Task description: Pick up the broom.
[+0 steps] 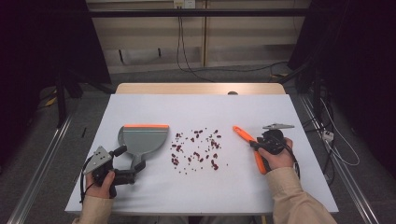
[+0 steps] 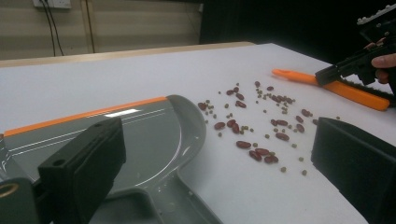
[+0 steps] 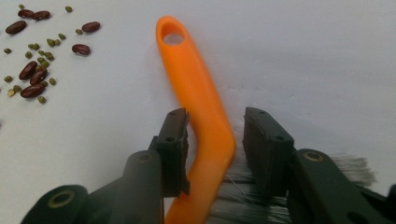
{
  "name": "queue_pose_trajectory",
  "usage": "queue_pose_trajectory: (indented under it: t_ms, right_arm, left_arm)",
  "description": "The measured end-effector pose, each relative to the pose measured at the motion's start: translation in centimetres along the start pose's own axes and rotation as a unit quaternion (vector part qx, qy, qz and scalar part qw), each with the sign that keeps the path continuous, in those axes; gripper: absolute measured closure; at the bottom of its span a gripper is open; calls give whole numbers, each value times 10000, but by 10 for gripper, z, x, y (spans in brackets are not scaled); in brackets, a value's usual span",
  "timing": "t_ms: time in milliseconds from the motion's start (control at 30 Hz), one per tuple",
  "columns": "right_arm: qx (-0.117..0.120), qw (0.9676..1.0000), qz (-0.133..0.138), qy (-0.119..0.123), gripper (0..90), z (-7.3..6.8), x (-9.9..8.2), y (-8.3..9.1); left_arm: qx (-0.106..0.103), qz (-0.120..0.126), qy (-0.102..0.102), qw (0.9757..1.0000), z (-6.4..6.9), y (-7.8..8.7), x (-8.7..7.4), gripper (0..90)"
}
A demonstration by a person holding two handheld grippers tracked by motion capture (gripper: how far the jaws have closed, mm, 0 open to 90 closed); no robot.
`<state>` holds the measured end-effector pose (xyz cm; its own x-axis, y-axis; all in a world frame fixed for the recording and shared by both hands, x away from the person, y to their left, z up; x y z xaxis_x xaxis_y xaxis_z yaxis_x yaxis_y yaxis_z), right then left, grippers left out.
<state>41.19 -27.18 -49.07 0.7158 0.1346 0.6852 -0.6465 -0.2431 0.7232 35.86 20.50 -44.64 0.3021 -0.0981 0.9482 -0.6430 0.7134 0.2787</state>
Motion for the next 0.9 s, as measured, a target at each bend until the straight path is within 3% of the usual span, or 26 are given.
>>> queue_pose_trajectory:
  t_ms: [133, 300, 467, 700, 900]
  right_arm:
    - [60, 9999, -95, 7, 640, 0, 0, -2]
    - [-166, 9992, -250, 275, 652, -4, 1, -4]
    - [-60, 9993, -363, -72, 669, -1, 2, -6]
    - [-25, 9990, -428, -117, 671, -1, 3, -7]
    - [-1, 9989, -468, 16, 679, -1, 5, -6]
  left_arm:
    - [16, 7, 5, 10000, 0, 0, 0, 29]
    - [20, 22, -14, 10000, 1, 0, 1, 29]
    - [28, 33, -64, 10000, 4, 1, 2, 29]
    - [18, 49, -90, 9999, 6, -1, 4, 29]
    - [22, 59, -97, 9999, 6, 0, 4, 28]
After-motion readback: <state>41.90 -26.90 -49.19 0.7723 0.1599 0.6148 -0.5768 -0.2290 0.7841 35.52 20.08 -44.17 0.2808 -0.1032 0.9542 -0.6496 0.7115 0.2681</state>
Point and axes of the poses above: each handheld gripper's, and its own axes: y roughly backward along the jaws, x roughly out of its top, z roughly to its right, the point moved 5 cm from there along -y, roughly forward along the jaws, and after that the axes turned 2 degrees about -x, right-handed, at the moved point
